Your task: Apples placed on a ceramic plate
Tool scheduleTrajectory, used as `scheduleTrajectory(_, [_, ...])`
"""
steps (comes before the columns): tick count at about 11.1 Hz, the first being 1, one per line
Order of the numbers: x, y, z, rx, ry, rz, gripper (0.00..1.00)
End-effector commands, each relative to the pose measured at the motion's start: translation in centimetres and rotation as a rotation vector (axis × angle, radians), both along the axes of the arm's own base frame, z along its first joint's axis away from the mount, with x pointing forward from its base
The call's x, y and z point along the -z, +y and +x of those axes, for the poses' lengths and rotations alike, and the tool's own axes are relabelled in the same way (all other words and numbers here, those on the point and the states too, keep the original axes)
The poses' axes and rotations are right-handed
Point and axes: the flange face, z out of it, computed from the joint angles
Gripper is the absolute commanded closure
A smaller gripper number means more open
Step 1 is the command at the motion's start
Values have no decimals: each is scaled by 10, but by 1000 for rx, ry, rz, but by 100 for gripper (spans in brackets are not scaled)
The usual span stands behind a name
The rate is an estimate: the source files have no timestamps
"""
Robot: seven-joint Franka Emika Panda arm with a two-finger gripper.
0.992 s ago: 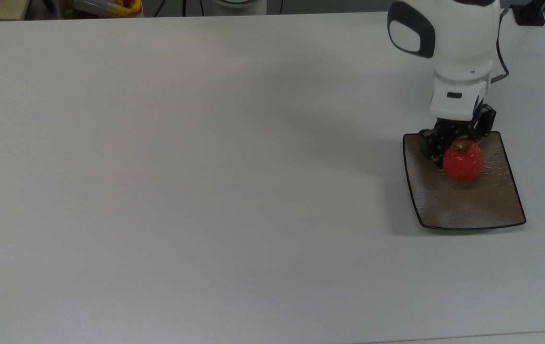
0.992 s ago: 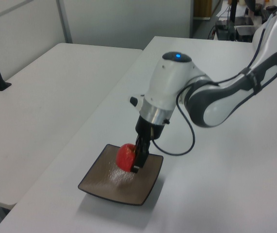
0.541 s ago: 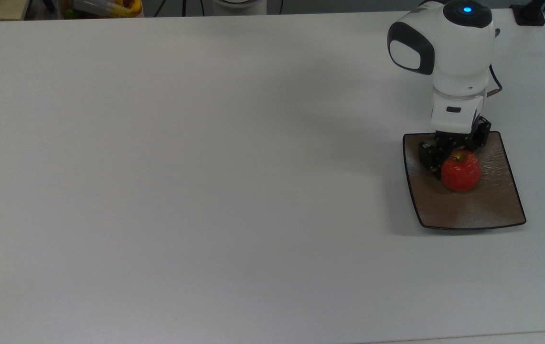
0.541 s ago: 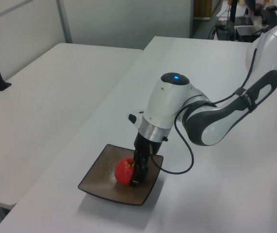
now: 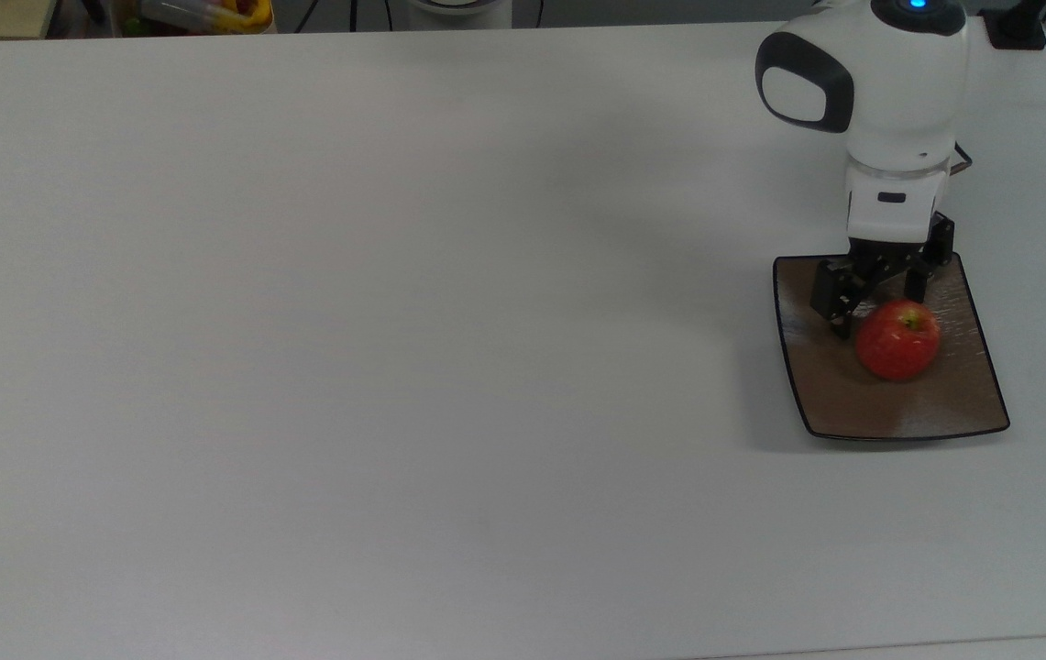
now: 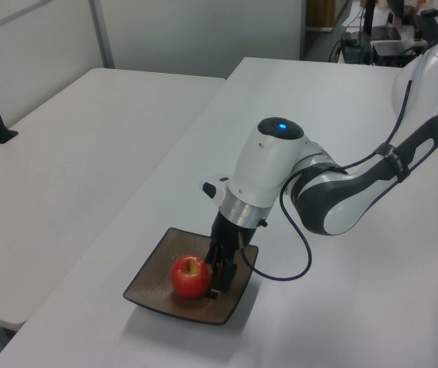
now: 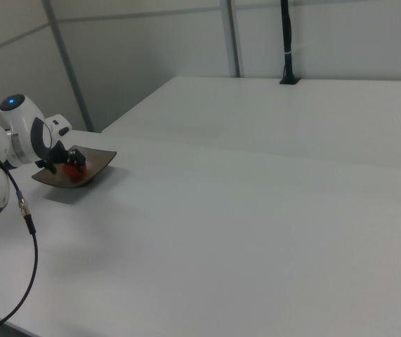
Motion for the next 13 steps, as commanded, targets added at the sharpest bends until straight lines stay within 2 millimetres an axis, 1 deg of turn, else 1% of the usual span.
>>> scheduleTrajectory(1, [-66,-8,-11,8,-59,24,0])
scheduleTrajectory(2, [-88,-17,-18,15,-53,13,0])
scheduleTrajectory(3, [-115,-27,-26,27,-41,-6,0])
scheduleTrajectory(4, [-141,-42,-31,45,-24,-30,0])
scheduleTrajectory(5, [-174,-61,-36,74,-6,-49,0])
scheduleTrajectory(6, [-206,-84,-44,110,30,-62,0])
scheduleTrajectory(7, [-238,-111,-51,152,68,-56,0])
scheduleTrajectory(8, [-272,-144,-59,198,104,-53,0])
scheduleTrajectory(9, [-302,-182,-69,251,139,-51,0])
scheduleTrajectory(10, [-327,-219,-79,305,188,-32,0])
scheduleTrajectory(11, [-341,-257,-86,363,251,-19,0])
scheduleTrajectory(12, [-351,-288,-94,410,290,-23,0])
scheduleTrajectory(13, [-353,-311,-102,447,318,-39,0])
